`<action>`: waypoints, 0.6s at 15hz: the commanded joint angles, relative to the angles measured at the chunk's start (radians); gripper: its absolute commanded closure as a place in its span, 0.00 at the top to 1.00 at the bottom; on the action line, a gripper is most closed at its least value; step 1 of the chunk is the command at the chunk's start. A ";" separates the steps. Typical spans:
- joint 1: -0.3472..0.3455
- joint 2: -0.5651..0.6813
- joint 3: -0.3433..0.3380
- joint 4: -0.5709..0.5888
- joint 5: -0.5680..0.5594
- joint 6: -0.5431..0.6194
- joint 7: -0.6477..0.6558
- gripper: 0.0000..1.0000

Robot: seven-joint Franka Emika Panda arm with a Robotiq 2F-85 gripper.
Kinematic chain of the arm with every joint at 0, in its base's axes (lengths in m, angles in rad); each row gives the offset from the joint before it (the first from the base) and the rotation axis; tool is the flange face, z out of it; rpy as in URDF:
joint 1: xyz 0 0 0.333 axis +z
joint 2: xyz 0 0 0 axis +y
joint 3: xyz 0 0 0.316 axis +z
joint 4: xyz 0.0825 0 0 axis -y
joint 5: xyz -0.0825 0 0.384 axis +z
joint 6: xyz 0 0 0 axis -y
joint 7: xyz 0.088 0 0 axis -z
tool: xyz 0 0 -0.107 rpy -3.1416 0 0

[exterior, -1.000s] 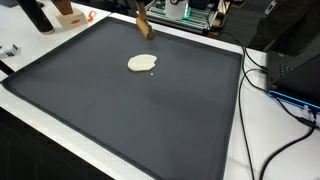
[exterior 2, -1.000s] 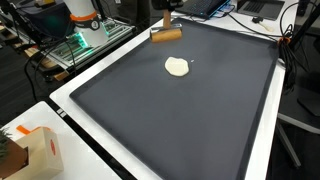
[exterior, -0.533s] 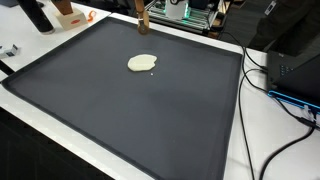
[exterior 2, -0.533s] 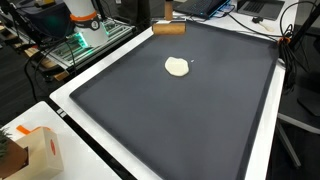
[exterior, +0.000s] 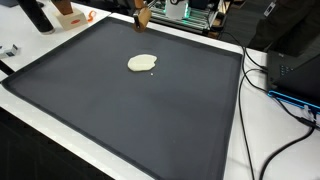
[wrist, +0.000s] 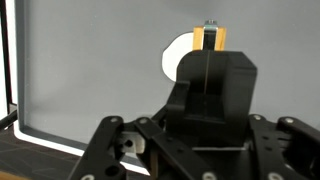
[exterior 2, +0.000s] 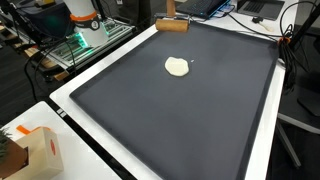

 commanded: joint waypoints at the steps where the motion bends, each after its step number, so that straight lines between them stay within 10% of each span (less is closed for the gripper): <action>1: 0.005 0.000 -0.004 0.002 -0.001 -0.003 0.003 0.48; 2: 0.005 0.000 -0.004 0.002 -0.001 -0.003 0.004 0.48; 3: 0.005 0.000 -0.004 0.002 -0.001 -0.004 0.004 0.23; 9: 0.013 -0.017 -0.094 0.012 0.322 0.060 -0.161 0.23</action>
